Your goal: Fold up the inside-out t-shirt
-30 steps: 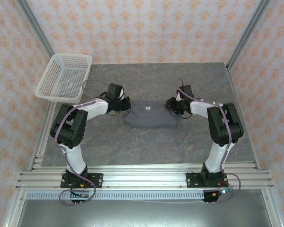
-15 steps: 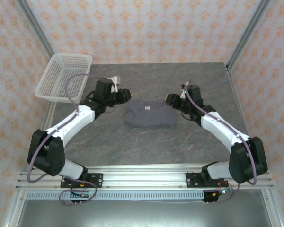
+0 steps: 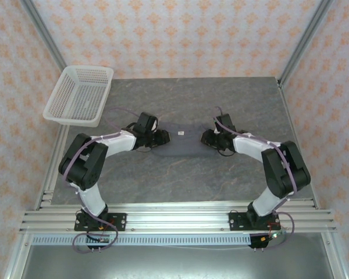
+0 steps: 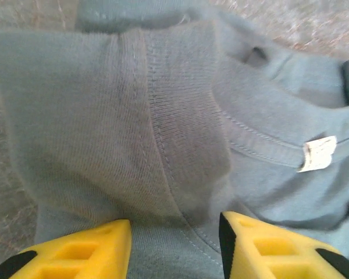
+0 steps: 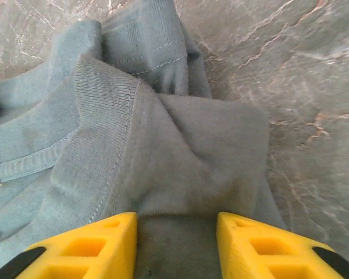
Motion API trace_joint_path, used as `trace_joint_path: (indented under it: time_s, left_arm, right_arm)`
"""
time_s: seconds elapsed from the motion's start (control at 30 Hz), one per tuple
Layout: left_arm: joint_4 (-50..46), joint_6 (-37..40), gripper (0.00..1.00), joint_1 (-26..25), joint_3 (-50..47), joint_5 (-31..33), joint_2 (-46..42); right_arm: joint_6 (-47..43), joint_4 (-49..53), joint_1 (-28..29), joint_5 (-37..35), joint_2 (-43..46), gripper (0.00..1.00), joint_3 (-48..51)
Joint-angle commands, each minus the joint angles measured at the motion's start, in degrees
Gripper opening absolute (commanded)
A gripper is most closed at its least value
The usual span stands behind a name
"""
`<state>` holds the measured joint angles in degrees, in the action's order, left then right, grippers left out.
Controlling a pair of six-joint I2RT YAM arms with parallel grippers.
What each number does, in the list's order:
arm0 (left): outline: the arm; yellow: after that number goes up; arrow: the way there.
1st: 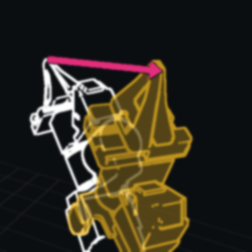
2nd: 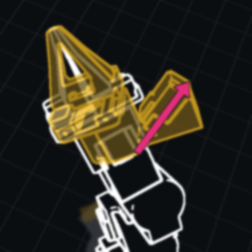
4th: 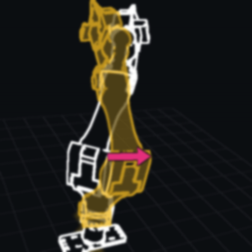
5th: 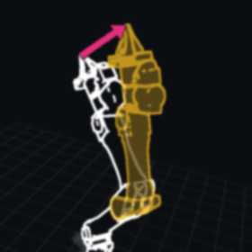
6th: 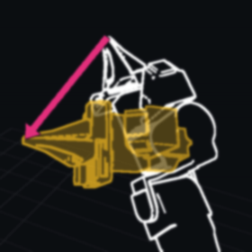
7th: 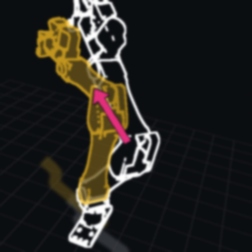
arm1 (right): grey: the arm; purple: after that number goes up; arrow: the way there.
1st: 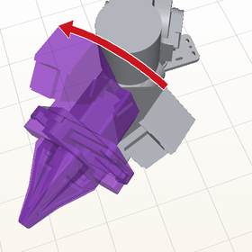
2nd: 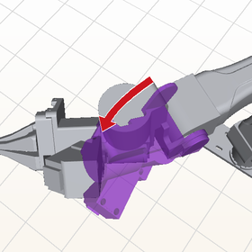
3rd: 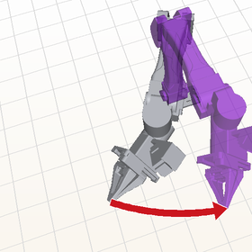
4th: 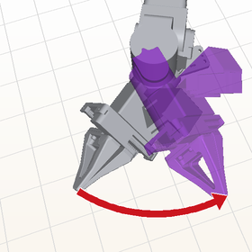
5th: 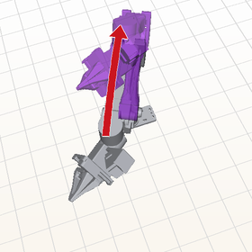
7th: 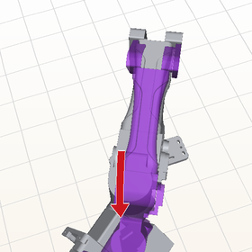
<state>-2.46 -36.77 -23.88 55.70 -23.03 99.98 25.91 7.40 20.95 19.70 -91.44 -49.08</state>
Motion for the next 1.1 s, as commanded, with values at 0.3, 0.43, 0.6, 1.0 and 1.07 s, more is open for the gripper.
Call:
trace_joint_path:
  time_s: [0.3, 0.43, 0.6, 1.0, 1.07]
  left_arm:
    - [-8.1, -3.4, 0.81, 4.6, -4.4, 2.1, -12.4]
    - [-2.7, -5.6, 0.81, 3.4, -1.4, -1.8, -5.1]
    - [0.8, -7.1, 0.75, -0.3, 4.3, -3.5, 1.7]
    - [12.1, -19.0, 0.7, -13.4, 17.1, -0.8, 18.9]
    - [11.0, -19.0, 0.72, -15.4, 21.7, 0.9, 21.4]
  right_arm:
    - [20.2, 13.2, -4.4, -8.2, 27.5, 0.69, 9.4]
    - [21.3, 15.4, -4.5, -4.6, 30.8, 0.69, 10.3]
    - [22.1, 16.7, -4.5, -5.1, 33.8, 0.69, 11.6]
    - [32.2, 18.2, -6.7, -6.8, 36.9, 0.76, 15.6]
    - [35.7, 16.6, -8.1, -6.5, 38.0, 0.79, 17.6]
